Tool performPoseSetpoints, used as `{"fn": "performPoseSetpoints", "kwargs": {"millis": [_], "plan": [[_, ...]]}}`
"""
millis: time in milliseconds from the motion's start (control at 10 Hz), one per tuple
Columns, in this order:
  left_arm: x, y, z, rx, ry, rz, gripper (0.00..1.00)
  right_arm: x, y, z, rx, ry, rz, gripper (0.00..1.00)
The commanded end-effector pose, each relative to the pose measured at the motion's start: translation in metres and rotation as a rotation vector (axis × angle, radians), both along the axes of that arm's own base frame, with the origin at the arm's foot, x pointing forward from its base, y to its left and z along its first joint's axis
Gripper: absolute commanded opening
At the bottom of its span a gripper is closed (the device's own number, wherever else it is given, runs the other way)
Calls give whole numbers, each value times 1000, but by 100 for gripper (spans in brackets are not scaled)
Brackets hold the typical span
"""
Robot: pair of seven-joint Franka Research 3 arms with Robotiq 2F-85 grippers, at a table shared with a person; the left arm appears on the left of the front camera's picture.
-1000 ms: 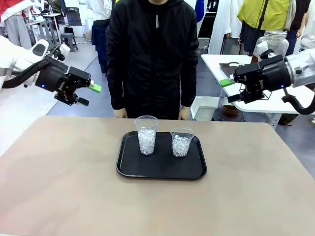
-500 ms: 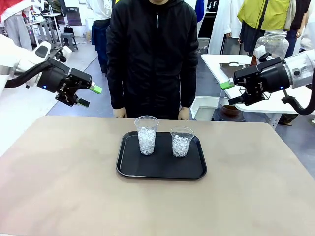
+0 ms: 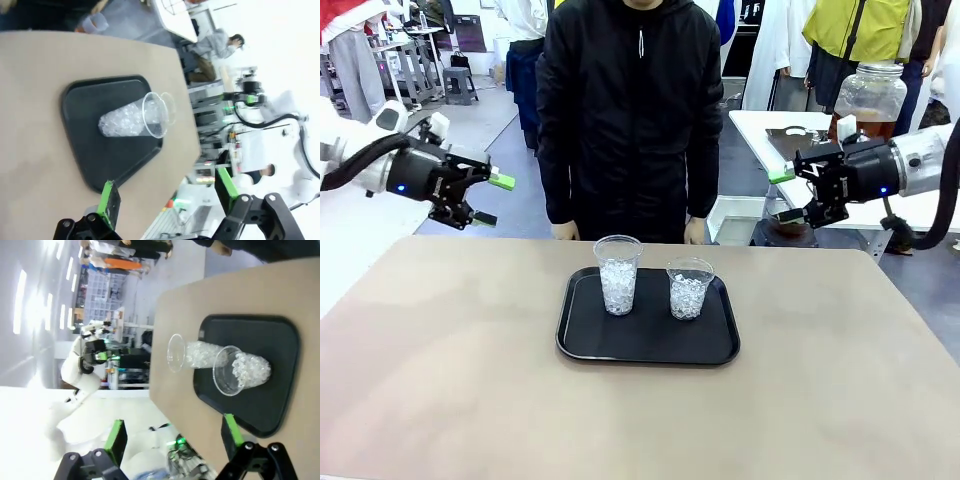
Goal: Pour the drink into the iced cup.
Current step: Pick up the iced cup indicated by the human and present it to them.
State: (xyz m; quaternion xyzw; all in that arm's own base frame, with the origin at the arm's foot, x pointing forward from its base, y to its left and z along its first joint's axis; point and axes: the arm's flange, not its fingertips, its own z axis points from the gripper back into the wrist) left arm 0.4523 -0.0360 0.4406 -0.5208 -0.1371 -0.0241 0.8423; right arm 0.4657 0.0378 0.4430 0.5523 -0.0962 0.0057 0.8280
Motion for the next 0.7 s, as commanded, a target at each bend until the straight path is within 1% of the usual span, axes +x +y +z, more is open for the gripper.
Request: {"fn": "performPoseSetpoints", "kwargs": {"millis": [0,100,200,300,400,500,600], "plan": [[14,19,-20,-143,80,-9,100,32,-19,-16,141,136,-38,100],[21,23,-33,-192,133,-15,100,39,-23,-28,179,173,-48,100],[28,25,-43,-224,159,-21,100,45,-26,-40,212,210,-52,100],[37,25,-54,-252,167,-48,100,52,-29,-52,234,239,-63,100],[46,26,-65,-260,156,-67,100,58,-32,-62,252,258,-70,100],[54,28,-76,-271,126,-87,100,65,-35,-73,271,276,-66,100],[58,30,-79,-274,100,-95,100,71,-37,-77,269,245,-60,100]]}}
